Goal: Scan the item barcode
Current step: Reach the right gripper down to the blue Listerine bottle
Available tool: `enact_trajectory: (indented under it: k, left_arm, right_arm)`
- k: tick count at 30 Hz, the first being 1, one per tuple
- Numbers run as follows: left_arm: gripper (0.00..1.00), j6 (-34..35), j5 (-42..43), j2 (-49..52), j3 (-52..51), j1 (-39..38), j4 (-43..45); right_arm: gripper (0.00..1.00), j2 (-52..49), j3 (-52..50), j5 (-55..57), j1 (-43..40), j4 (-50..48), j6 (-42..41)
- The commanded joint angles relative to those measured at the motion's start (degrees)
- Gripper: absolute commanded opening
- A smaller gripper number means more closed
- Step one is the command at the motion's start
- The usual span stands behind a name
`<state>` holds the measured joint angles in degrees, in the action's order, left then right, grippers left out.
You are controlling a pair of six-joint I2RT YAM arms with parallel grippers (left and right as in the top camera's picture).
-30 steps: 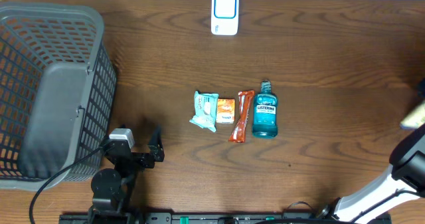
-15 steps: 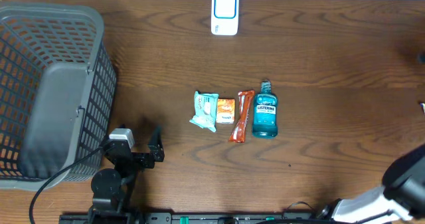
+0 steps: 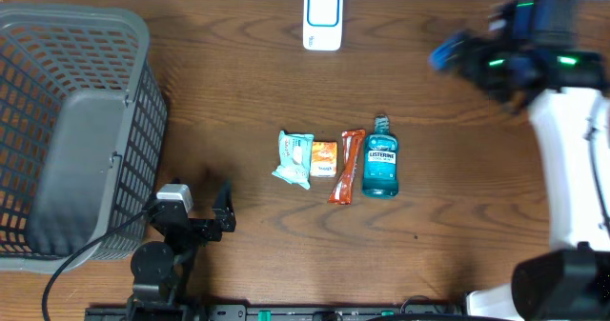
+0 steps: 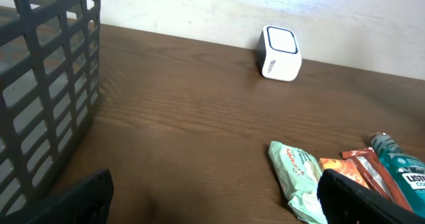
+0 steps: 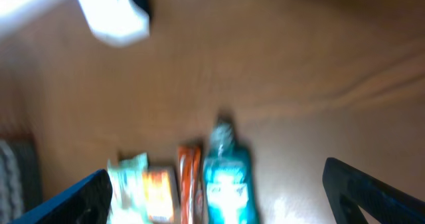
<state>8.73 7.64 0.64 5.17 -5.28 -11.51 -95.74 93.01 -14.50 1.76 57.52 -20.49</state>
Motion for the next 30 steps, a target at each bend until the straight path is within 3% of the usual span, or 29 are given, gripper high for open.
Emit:
enact_trajectory:
  k: [1, 4, 8, 19, 30]
  left_arm:
    - [0.98, -0.79, 0.92, -0.04, -1.42, 0.28, -0.37]
    - [0.98, -0.79, 0.92, -0.04, -1.42, 0.28, -0.37]
    - [0.98, -0.79, 0.92, -0.04, -1.42, 0.28, -0.35]
    - [0.98, -0.79, 0.92, -0.04, -1.42, 0.28, -0.35]
    - [0.98, -0.79, 0.92, -0.04, -1.42, 0.28, -0.37]
  right_arm:
    - [0.96, -4.70, -1.38, 9.66, 7.76, 3.02, 0.68]
    - [0.96, -10.99, -1.62, 24.17, 16.50, 6.16, -2.58]
    - [0.94, -16.37, -1.62, 34.47, 21.62, 9.81, -9.77]
    - [0.88, -21.62, -2.32, 34.45, 26.84, 10.08, -12.72]
    - [0.84, -23.23, -11.61, 35.58, 27.02, 2.64, -12.39]
